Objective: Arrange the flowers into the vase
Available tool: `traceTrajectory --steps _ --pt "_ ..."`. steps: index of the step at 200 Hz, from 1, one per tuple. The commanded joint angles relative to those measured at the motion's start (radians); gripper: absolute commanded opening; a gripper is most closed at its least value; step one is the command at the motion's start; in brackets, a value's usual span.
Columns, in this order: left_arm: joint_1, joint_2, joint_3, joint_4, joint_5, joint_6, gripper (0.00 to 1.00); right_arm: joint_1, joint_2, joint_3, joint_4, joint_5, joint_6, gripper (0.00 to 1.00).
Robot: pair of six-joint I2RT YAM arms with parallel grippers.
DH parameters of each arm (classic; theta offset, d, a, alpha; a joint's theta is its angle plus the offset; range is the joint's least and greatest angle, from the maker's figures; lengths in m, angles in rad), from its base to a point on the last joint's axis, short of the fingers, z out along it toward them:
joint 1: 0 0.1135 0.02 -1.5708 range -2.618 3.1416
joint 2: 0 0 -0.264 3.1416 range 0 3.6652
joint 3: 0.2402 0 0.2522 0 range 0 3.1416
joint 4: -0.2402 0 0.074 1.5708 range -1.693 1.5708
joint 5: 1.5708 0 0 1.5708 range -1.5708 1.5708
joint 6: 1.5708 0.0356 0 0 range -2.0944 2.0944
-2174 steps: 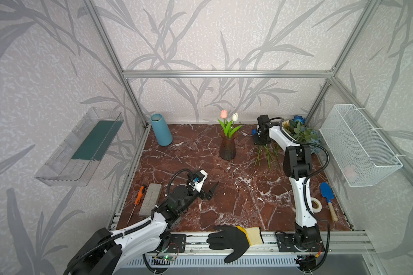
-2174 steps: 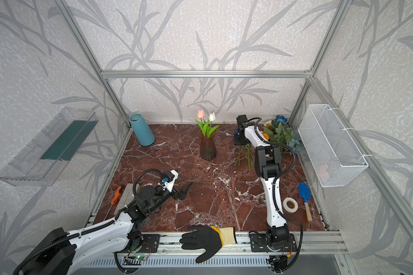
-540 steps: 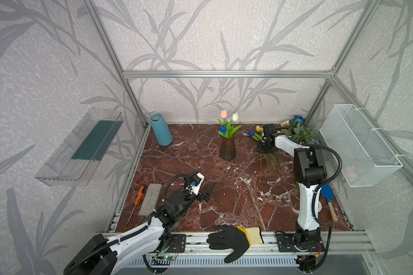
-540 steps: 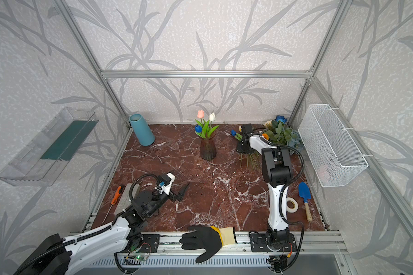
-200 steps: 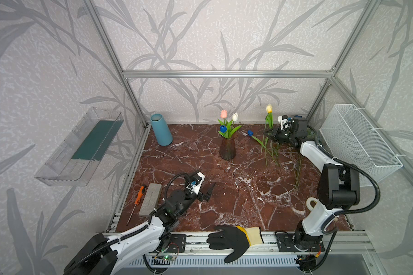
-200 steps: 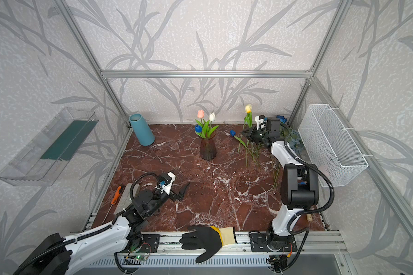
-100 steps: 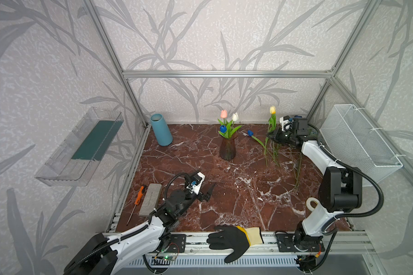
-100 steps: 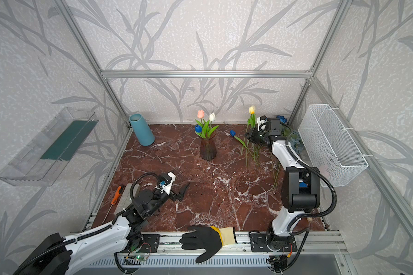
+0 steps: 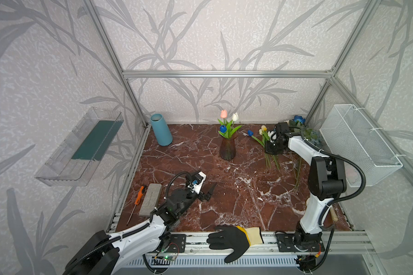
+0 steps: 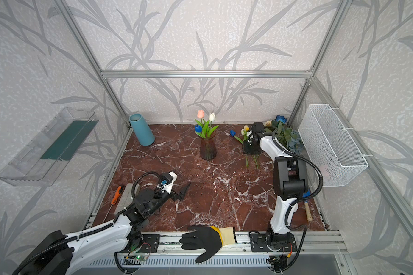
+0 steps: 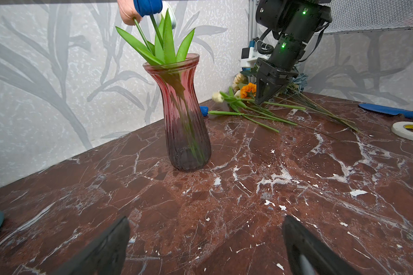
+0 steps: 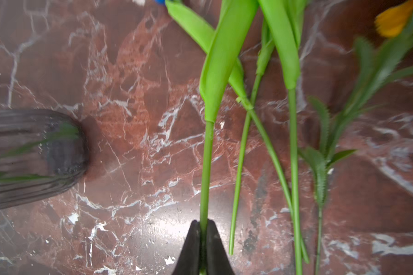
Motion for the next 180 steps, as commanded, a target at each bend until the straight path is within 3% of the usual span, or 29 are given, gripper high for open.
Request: traceTrajectory --steps 1,32,57,78,99,180 --pt "-0.005 -0.001 0.027 0.013 0.010 0.001 0.99 0.013 0.003 0.021 -0.009 -0.009 -0.034 0.08" --pt "-0.004 -0.001 0.027 0.013 0.009 0.002 0.99 0.015 0.009 0.026 -0.010 0.002 -0.030 0.17" --pt "-0.005 0.000 0.026 0.013 0.008 0.002 0.99 0.015 -0.025 -0.001 0.025 -0.029 -0.038 0.01" --pt "-0.006 0.002 0.029 0.013 0.009 0.001 0.99 0.015 -0.047 -0.016 0.043 -0.034 -0.030 0.00" --pt "-0.006 0.004 0.029 0.013 0.012 0.001 0.99 0.018 -0.038 -0.015 0.048 -0.019 -0.014 0.22" --pt "-0.006 0.011 0.031 0.014 0.013 0.001 0.99 0.062 0.100 0.053 0.021 0.110 -0.059 0.32"
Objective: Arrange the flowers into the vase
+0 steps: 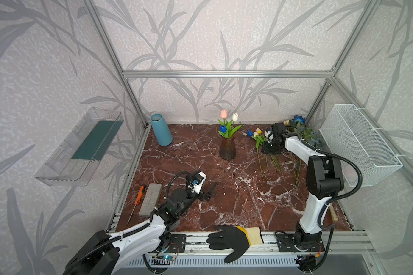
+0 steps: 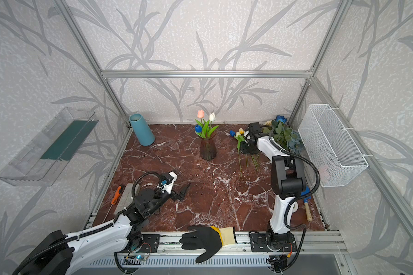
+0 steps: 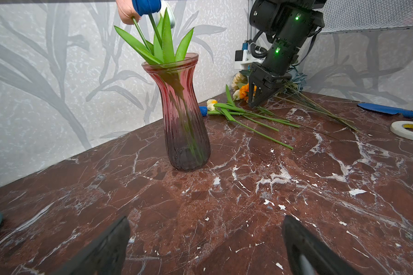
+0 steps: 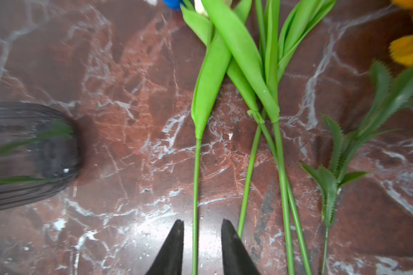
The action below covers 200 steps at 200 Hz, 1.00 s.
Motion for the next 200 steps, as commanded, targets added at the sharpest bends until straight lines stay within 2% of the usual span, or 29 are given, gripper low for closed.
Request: traceTrajectory --steps 1,41,77,100,125,181,200 --pt "-0.004 0.006 0.031 0.014 0.009 0.002 0.99 0.028 0.057 0.046 -0.026 0.061 -0.023 0.32" --pt "-0.005 -0.002 0.029 0.009 0.005 0.004 0.99 0.025 0.045 0.039 -0.005 0.152 -0.043 0.33" --pt "-0.005 0.003 0.031 0.011 0.005 0.004 0.99 0.006 0.053 0.046 -0.015 0.169 -0.045 0.31" --pt "-0.005 0.005 0.032 0.011 0.005 0.004 0.99 0.009 0.062 0.049 -0.010 0.084 -0.047 0.32" --pt "-0.005 0.009 0.033 0.011 0.009 0.004 0.99 0.037 0.073 0.050 0.013 0.027 -0.055 0.40" --pt "-0.005 0.001 0.031 0.006 0.011 0.004 0.99 0.053 0.174 0.128 0.011 0.056 -0.012 0.43" --pt "-0.006 0.000 0.032 0.005 0.012 0.004 0.99 0.057 0.222 0.195 -0.045 0.068 -0.008 0.43"
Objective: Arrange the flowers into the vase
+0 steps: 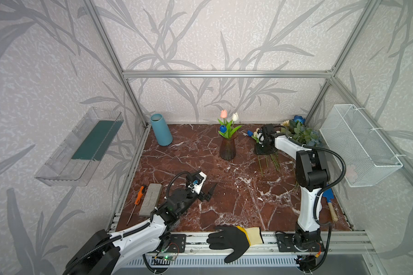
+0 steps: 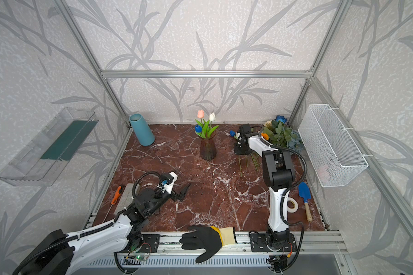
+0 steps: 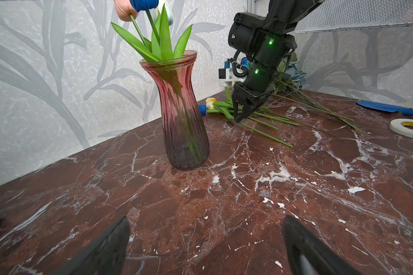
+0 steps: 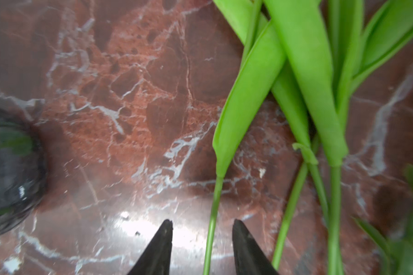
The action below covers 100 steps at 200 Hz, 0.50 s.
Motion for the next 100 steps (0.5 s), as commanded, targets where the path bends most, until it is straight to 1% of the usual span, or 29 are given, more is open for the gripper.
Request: traceTrajectory --steps 1,8,26,41,87,100 --pt "-0.005 -0.005 0.031 0.006 0.009 0.004 0.99 0.001 0.053 0.072 -0.057 0.013 0.022 0.43" --pt "-0.006 -0.006 0.031 0.006 0.009 0.004 0.99 0.002 0.064 0.087 -0.068 0.015 0.028 0.42" --pt "-0.006 -0.007 0.031 0.004 0.008 0.004 0.99 0.005 0.090 0.123 -0.102 0.021 0.043 0.36" --pt "-0.006 -0.010 0.030 0.003 0.005 0.005 0.99 0.011 0.109 0.149 -0.132 0.039 0.049 0.27" --pt "-0.005 -0.016 0.028 -0.002 0.005 0.007 0.99 0.011 0.118 0.172 -0.153 0.040 0.055 0.07" --pt "-0.005 -0.018 0.029 -0.004 0.005 0.007 0.99 0.010 0.097 0.169 -0.149 0.034 0.052 0.05"
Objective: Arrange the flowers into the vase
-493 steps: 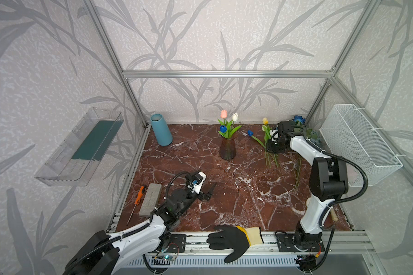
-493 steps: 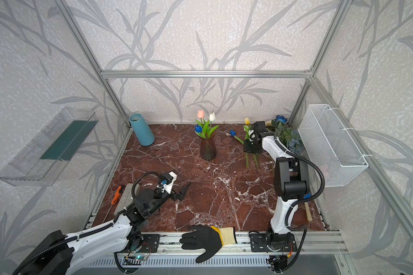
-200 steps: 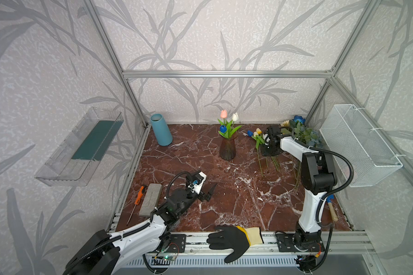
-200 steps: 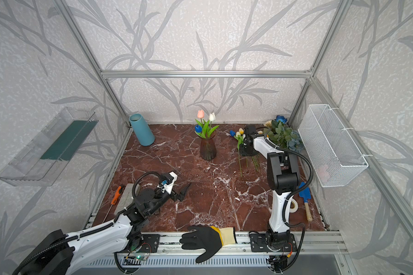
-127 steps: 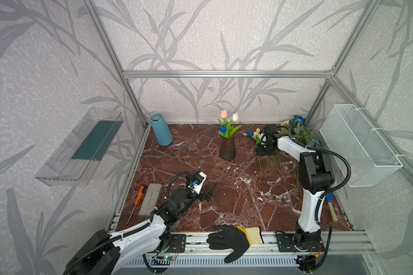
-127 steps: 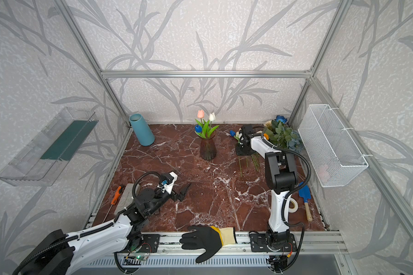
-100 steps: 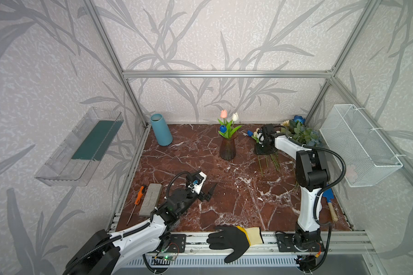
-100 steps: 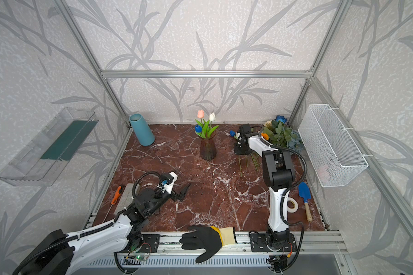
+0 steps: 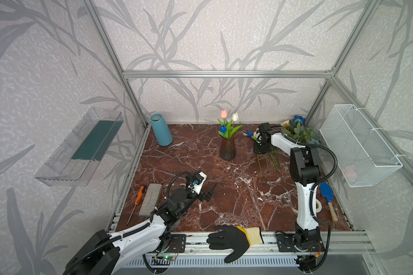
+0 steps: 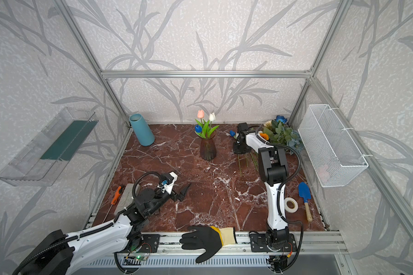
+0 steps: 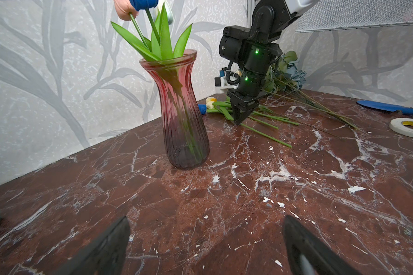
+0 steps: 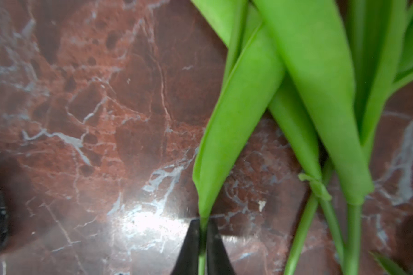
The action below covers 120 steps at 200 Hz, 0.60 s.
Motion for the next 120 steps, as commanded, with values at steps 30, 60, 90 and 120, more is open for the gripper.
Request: traceTrajectory --steps 30,60,90,120 --pt "-0.006 -0.013 0.031 0.002 0.006 0.006 0.99 -0.004 -0.090 0.023 -0.039 -0.072 0.000 0.00" --pt "-0.005 -0.012 0.030 0.002 0.008 0.005 0.99 -0.035 -0.178 0.001 -0.012 -0.234 0.018 0.00" --pt "-0.005 -0.012 0.031 0.002 0.007 0.005 0.99 -0.063 -0.262 -0.032 0.018 -0.331 0.024 0.00" --pt "-0.005 -0.010 0.033 0.002 0.011 0.005 0.99 -0.072 -0.368 -0.097 0.078 -0.377 0.016 0.00"
